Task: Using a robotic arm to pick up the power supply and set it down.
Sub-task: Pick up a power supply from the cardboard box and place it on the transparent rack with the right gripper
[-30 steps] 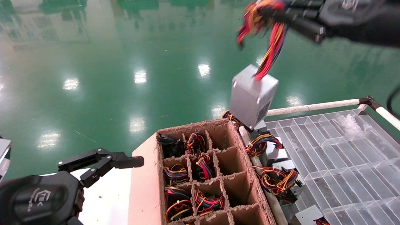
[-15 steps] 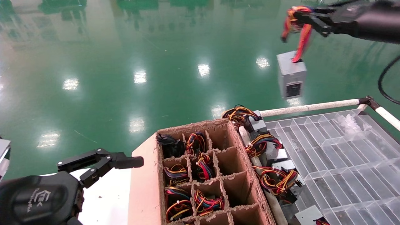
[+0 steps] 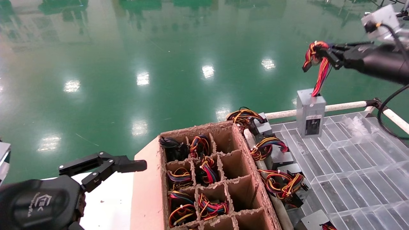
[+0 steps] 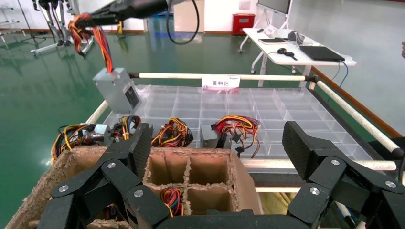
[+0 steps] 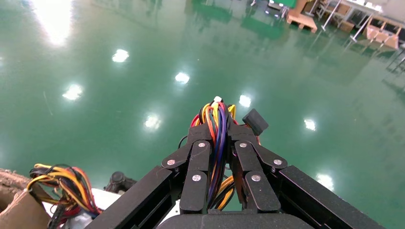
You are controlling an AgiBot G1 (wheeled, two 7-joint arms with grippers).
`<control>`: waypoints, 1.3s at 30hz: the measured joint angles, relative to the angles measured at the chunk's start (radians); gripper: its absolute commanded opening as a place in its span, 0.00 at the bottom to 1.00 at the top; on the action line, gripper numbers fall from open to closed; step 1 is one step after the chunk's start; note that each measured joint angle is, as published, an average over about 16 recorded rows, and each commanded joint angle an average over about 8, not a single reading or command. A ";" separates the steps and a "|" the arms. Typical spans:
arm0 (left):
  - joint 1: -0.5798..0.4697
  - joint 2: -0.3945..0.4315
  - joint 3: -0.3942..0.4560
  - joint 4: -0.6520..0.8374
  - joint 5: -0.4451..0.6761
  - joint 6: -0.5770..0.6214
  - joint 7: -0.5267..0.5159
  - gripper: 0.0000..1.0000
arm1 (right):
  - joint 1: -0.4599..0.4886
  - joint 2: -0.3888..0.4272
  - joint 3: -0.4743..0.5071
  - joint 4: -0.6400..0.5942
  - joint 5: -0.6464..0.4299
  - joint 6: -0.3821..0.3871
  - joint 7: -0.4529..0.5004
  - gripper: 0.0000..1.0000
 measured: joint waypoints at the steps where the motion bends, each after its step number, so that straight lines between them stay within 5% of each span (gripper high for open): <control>1: 0.000 0.000 0.000 0.000 0.000 0.000 0.000 1.00 | -0.007 -0.001 0.003 -0.002 0.004 0.002 -0.001 0.00; 39: 0.000 0.000 0.001 0.000 0.000 0.000 0.000 1.00 | -0.147 -0.053 0.018 -0.003 0.025 0.072 0.021 0.00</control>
